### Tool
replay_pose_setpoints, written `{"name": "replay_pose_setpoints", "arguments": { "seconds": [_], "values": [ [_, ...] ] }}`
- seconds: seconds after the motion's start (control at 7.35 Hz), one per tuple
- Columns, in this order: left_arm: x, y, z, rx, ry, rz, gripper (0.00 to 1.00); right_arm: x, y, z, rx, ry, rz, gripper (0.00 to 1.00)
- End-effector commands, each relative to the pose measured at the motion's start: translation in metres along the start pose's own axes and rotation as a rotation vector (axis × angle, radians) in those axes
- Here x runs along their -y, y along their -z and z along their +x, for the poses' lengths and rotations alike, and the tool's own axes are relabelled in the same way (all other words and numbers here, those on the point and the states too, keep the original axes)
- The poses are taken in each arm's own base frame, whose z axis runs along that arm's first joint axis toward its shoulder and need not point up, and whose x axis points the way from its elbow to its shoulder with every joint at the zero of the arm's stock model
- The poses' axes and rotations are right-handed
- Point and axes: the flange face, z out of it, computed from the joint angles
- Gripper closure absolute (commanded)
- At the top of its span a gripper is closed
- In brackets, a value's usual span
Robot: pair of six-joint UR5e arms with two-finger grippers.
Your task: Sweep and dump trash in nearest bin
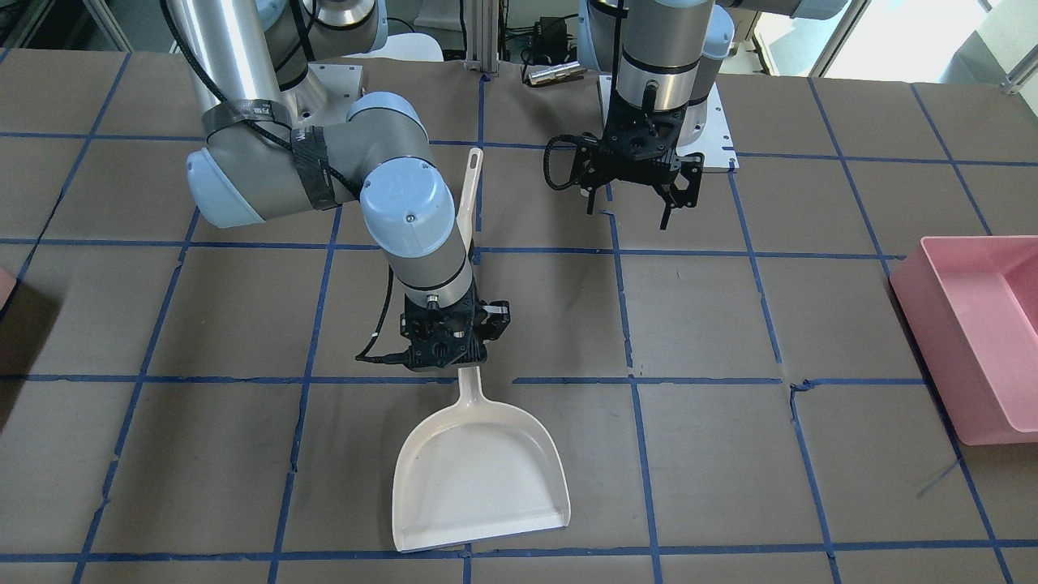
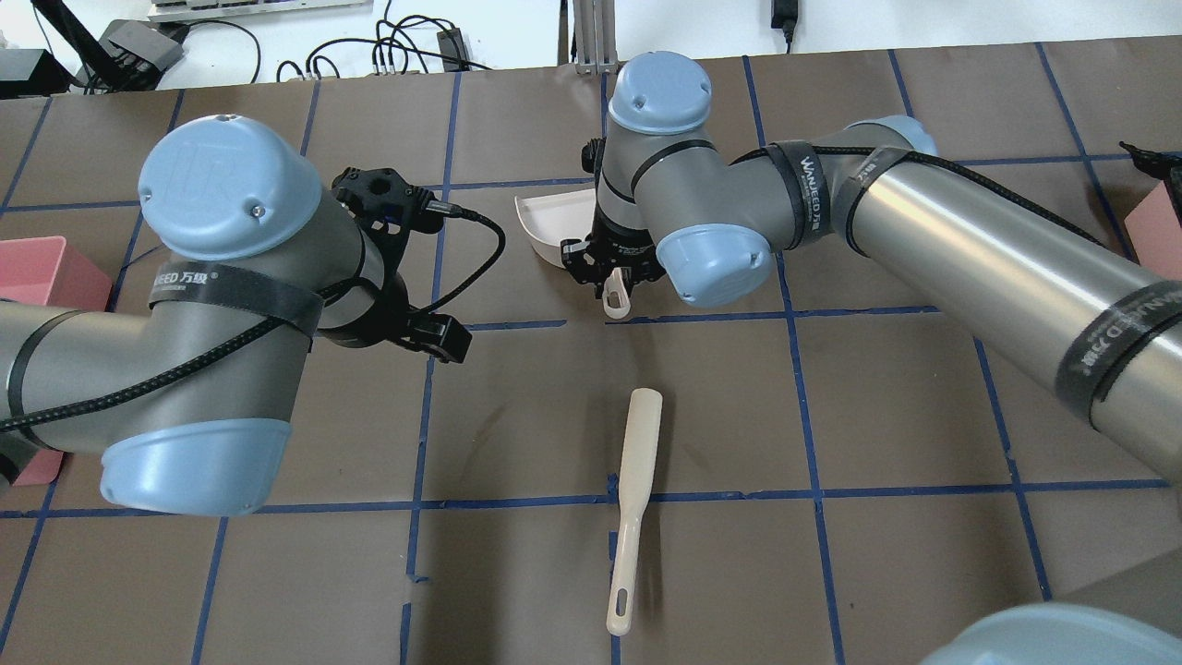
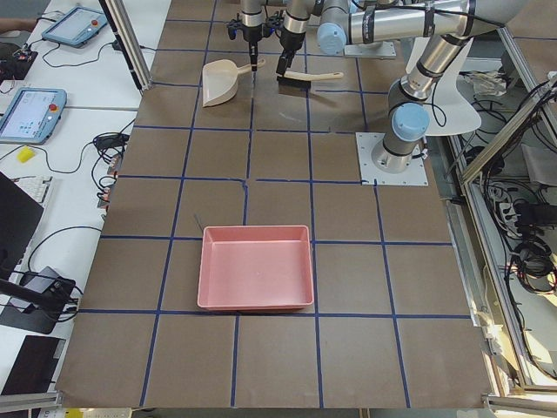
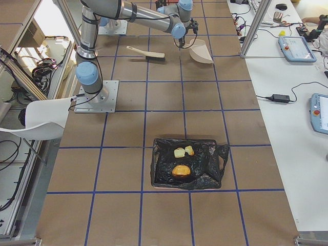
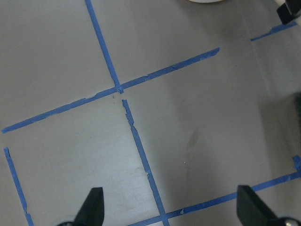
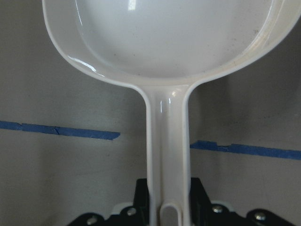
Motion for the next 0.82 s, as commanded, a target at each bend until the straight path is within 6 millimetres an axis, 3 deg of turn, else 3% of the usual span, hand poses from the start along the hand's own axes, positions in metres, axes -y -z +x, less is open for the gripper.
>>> {"name": "replay_pose_setpoints", "arguments": {
  "seconds": [0.0,0.27,0.41,0.54,0.68],
  "values": [
    [-0.002,0.007,-0.014,0.045,0.024,0.008,0.00,0.001,-0.002,0.003,-0.001,-0.028,-0.003,0.99],
    [0.003,0.013,-0.023,0.044,0.045,0.029,0.00,0.001,-0.010,0.004,-0.007,-0.024,-0.019,0.98],
    [0.008,0.022,-0.029,0.047,0.057,0.042,0.00,0.002,-0.015,0.006,-0.011,-0.017,-0.030,0.91],
    [0.012,0.027,-0.036,0.050,0.072,0.051,0.00,0.003,-0.020,0.007,-0.016,-0.006,-0.041,0.54],
    [0.013,0.030,-0.039,0.047,0.078,0.057,0.00,0.005,-0.021,0.010,-0.018,-0.020,-0.042,0.24]
  ]
}}
